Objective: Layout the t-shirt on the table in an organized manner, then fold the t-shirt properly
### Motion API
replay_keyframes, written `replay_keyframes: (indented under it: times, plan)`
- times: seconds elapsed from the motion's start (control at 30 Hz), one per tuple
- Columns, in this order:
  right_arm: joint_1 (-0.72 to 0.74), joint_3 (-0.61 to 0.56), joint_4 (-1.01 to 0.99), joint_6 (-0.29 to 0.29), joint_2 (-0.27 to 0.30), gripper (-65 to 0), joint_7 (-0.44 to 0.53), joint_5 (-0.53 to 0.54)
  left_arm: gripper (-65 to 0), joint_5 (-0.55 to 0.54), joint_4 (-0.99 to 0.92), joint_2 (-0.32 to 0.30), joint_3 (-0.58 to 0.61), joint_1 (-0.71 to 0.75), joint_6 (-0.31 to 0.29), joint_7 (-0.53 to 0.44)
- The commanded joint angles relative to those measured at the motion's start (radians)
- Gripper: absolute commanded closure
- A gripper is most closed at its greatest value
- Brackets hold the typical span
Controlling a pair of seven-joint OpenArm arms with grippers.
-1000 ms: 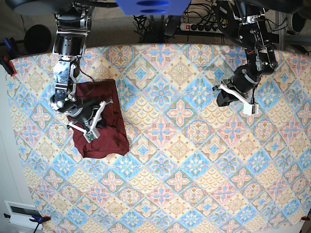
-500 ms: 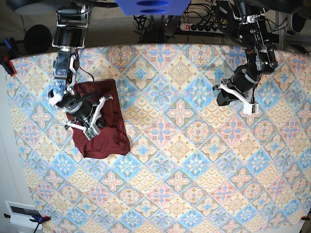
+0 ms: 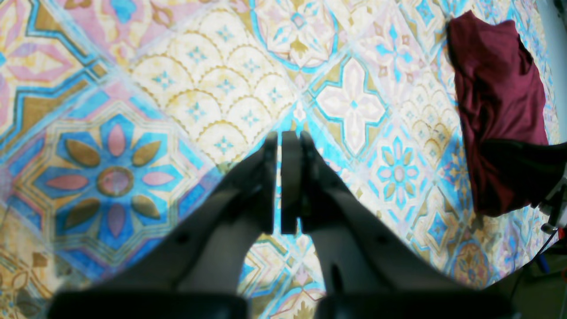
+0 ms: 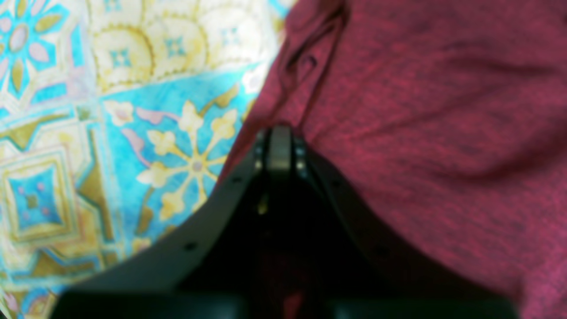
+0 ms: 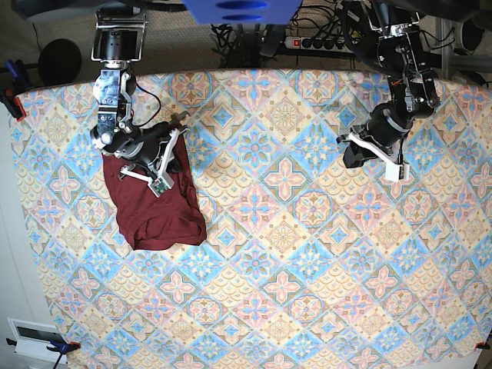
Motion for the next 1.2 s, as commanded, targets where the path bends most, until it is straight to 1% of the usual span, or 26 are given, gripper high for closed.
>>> replay_keyframes:
  times: [0.0,0.17,0.27,0.37,0.43,0.5,0.6,0.77,0.93,1.03,1.1,1.17]
  plan:
    - [0.01,0.003,0.017,-0.001,0.01,-0.3,0.003,0.001,-0.2,-0.015,0.016,-0.008,0.0,-0.009,-0.006,-0.016]
    - [-0.013,0.004,0.086,-0.001,0.01,-0.3,0.003,0.001,-0.2,-0.021,0.019,-0.008,0.0,-0.009,-0.006,-0.02]
    - [-0.042,0.009,0.187,-0.001,0.01,-0.3,-0.003,0.006,-0.2,-0.089,0.02,-0.008,-0.005,-0.007,-0.007,-0.02]
    - [-0.077,0.012,0.308,-0.001,0.012,-0.3,-0.021,0.071,-0.2,-0.147,0.02,-0.011,-0.009,0.003,-0.007,-0.016]
    - [-0.105,0.021,0.38,-0.001,0.015,-0.3,-0.06,0.121,-0.2,-0.167,0.022,-0.014,-0.009,0.023,-0.007,-0.02]
    - [-0.153,0.075,0.414,-0.001,0.015,-0.3,-0.08,0.143,-0.2,-0.169,0.023,-0.014,-0.011,0.031,-0.007,-0.017]
    - [-0.191,0.116,0.408,-0.001,0.015,-0.3,-0.077,0.144,-0.2,-0.162,0.055,-0.014,-0.011,0.079,-0.007,-0.022]
    - [-0.196,0.115,0.317,-0.001,0.015,-0.3,-0.078,0.144,-0.2,-0.162,0.12,-0.014,-0.011,0.126,-0.006,-0.022]
    - [-0.197,0.115,0.248,-0.001,0.012,-0.3,-0.077,0.144,-0.2,-0.162,0.135,-0.014,-0.012,0.164,-0.006,-0.022]
    - [-0.197,0.115,0.256,-0.001,0.012,-0.3,-0.08,0.144,-0.2,-0.165,0.135,-0.014,-0.018,0.169,-0.006,-0.022]
    - [-0.2,0.116,0.278,-0.001,0.012,-0.3,-0.08,0.144,-0.2,-0.169,0.137,-0.014,-0.051,0.187,-0.006,-0.022]
    - [-0.242,0.124,0.328,-0.001,0.012,-0.3,-0.078,0.144,-0.2,-0.17,0.152,-0.014,-0.075,0.195,-0.006,-0.022]
